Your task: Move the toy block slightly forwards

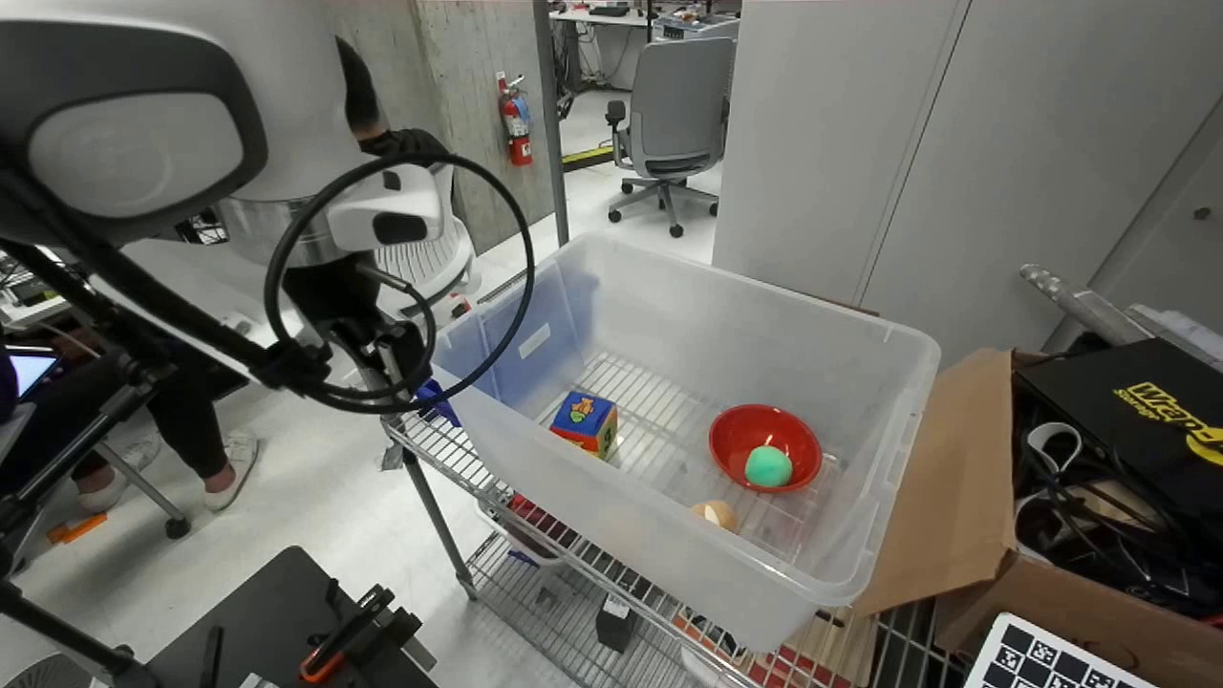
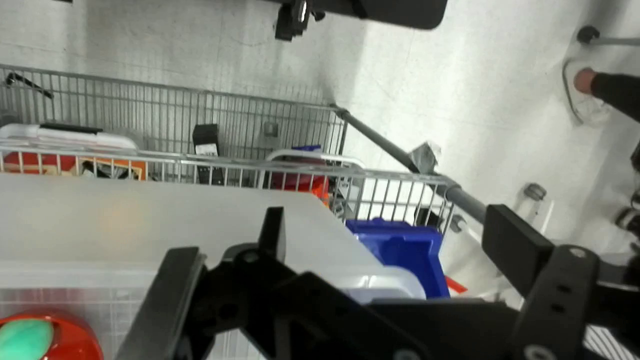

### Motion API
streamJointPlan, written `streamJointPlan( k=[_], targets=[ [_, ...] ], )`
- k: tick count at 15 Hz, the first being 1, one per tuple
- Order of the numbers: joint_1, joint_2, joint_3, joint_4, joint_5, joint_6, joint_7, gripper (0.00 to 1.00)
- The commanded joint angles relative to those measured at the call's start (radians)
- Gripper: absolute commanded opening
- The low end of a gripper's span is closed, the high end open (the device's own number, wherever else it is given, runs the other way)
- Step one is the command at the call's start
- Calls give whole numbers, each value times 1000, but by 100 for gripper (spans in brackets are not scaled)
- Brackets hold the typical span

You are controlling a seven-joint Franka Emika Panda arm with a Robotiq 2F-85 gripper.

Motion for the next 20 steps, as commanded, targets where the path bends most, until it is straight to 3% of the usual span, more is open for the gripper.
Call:
streamJointPlan(
  k=[1,8,10,14,20],
  targets=[
    [-32,151,0,156,50,85,32,100],
    [-99,549,-10,517,-57,178,208,100],
    [-90,675,-34,618,-133,162,314,100],
    [-63,921,-67,811,-216,150,392,100],
    [-28,1148,-75,1009,-228,112,420,100]
  ],
)
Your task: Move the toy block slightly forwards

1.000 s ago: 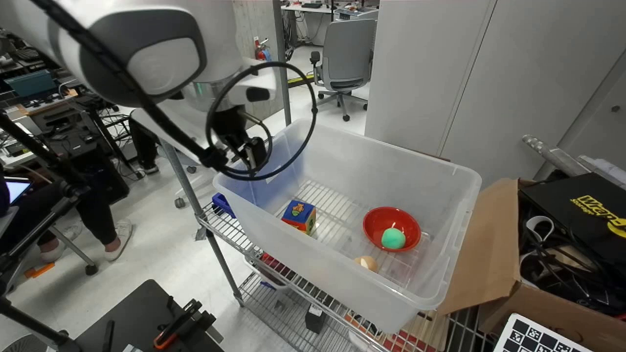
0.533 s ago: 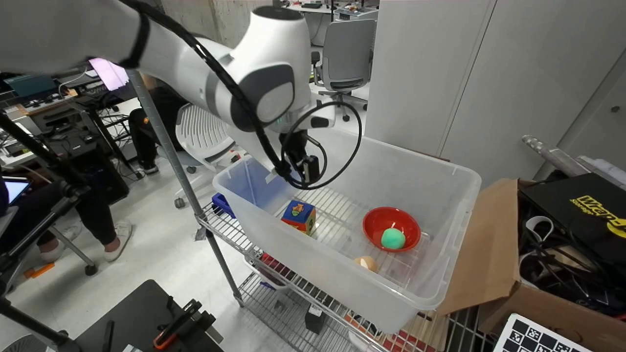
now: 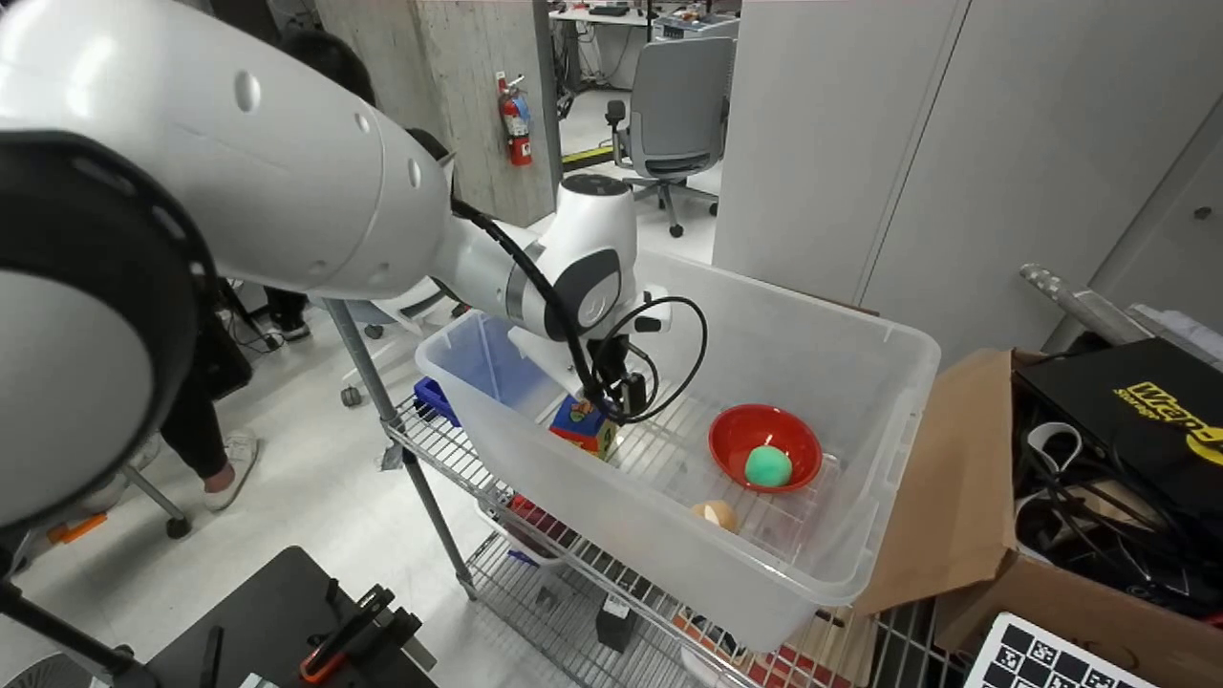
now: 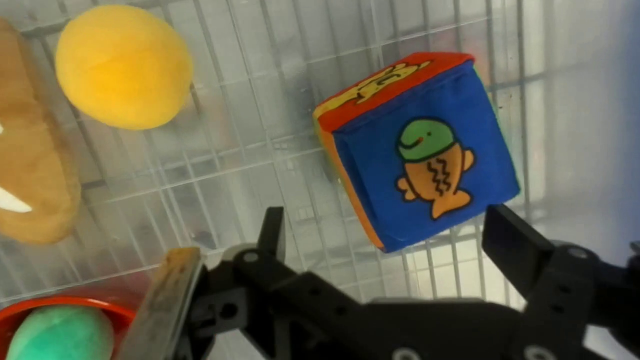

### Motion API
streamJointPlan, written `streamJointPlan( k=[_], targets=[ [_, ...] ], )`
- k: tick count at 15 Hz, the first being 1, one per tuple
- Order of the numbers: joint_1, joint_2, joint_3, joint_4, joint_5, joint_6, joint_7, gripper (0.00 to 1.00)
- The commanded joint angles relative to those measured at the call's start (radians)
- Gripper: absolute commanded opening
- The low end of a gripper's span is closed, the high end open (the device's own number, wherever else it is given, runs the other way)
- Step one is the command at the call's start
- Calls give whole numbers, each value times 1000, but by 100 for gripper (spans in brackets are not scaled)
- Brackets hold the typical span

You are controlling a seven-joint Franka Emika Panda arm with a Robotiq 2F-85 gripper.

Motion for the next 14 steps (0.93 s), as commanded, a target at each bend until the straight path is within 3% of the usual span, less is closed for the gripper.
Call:
streamJointPlan(
  k=[1,3,4,6,14],
  targets=[
    [25,109,-8,140,-12,-69,31,100],
    [30,144,-9,178,-10,-89,36,100],
    [31,155,-11,194,-11,-102,38,75],
    [34,172,-16,224,-15,-114,43,68],
    [26,182,-12,298,2,-189,58,5]
  ],
)
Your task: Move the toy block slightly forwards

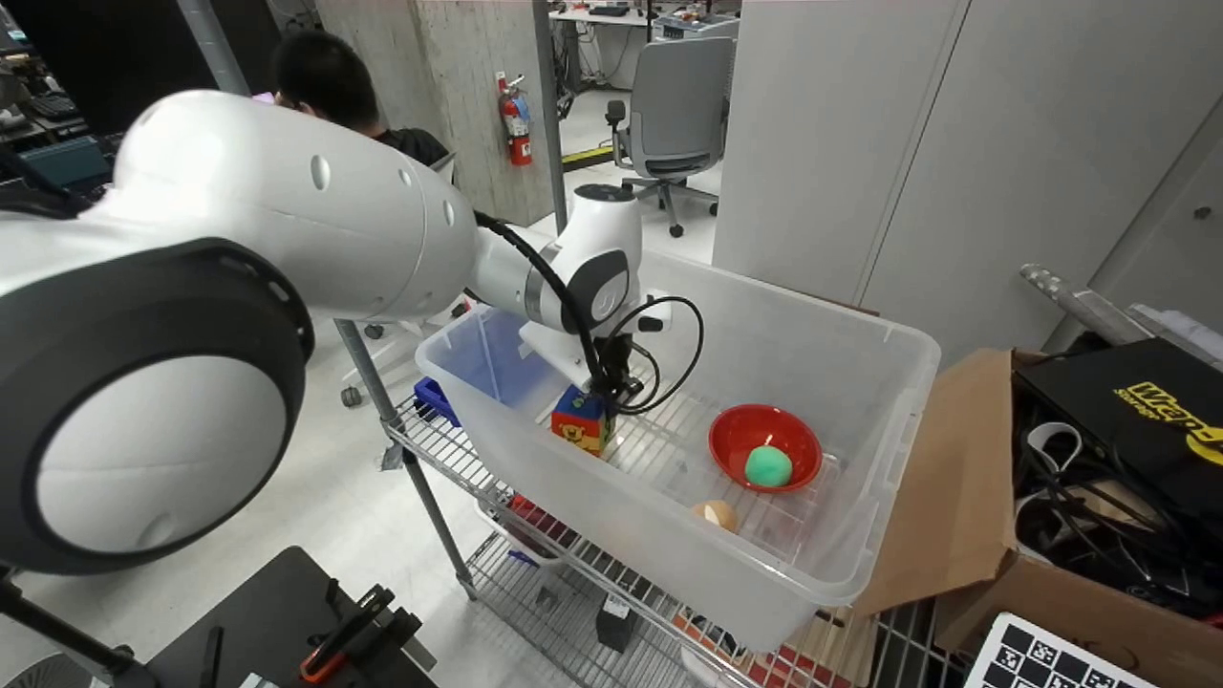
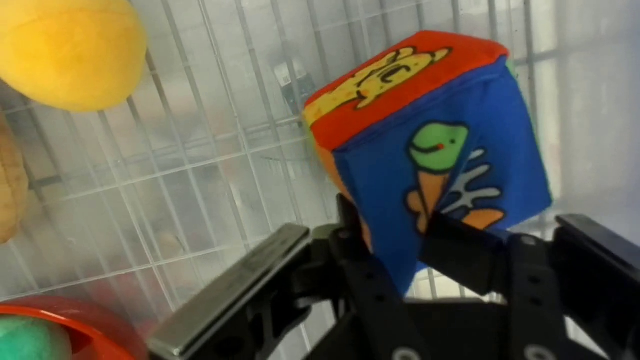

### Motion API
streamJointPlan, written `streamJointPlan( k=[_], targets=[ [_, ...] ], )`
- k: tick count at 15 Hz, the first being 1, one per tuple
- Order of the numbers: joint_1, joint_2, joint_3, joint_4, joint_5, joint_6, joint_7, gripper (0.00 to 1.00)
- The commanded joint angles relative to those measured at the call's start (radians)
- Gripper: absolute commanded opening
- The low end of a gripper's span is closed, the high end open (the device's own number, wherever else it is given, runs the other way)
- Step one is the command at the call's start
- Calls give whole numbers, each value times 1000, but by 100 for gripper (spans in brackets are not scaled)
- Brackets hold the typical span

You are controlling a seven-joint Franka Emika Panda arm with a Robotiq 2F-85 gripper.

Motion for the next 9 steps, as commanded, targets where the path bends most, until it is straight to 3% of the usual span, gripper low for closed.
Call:
streamJointPlan(
  k=[1,5,9],
  targets=[
    [0,15,9,56,7,-70,24,0],
    [-2,-28,21,50,5,-108,2,1],
    [1,-81,8,36,-18,-67,-13,1]
  ],
)
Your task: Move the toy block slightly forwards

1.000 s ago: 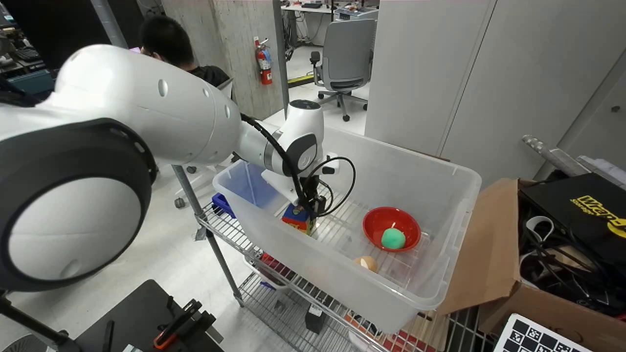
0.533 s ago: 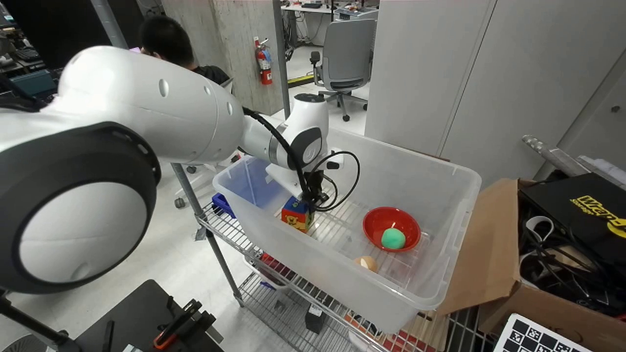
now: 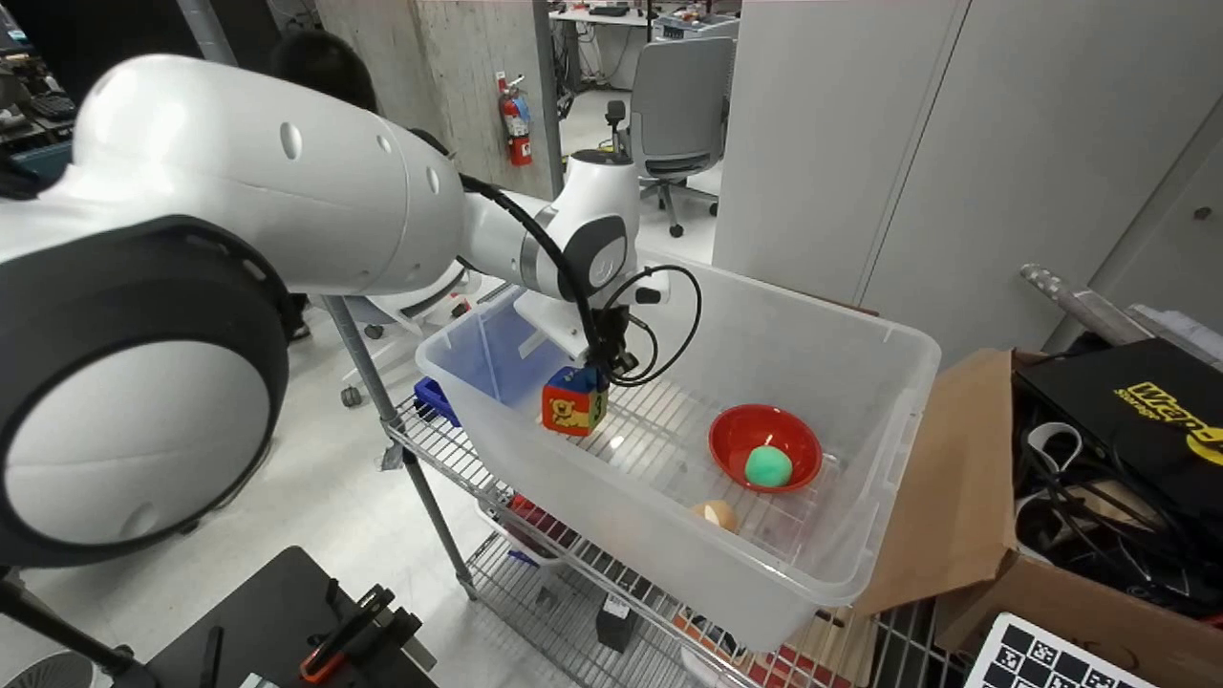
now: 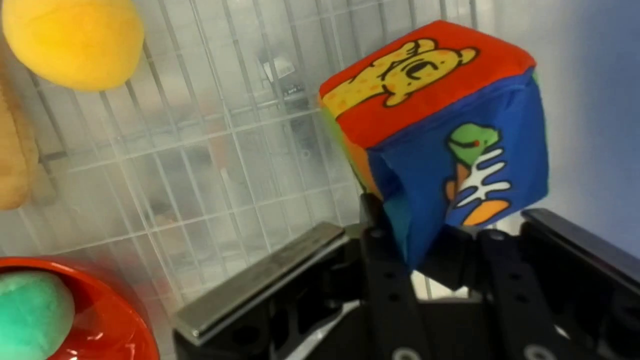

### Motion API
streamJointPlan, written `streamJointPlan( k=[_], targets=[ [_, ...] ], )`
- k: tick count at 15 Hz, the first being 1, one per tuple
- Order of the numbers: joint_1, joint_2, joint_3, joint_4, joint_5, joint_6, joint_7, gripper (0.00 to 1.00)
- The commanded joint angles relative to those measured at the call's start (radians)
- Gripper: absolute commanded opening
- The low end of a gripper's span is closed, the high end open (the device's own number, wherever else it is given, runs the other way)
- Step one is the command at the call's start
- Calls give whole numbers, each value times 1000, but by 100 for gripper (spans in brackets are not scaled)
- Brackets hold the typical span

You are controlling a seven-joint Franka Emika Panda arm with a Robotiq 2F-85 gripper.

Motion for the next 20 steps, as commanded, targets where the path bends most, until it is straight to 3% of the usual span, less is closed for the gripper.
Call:
streamJointPlan(
  k=[1,6,13,19,20],
  targets=[
    [-1,-59,-10,-9,-24,16,-17,1],
    [-12,-33,-27,66,-35,70,-14,1],
    [-22,194,-48,303,-34,158,15,1],
    [-21,315,-40,416,-20,178,27,1],
    [-19,317,-39,420,-16,149,35,29]
  ],
)
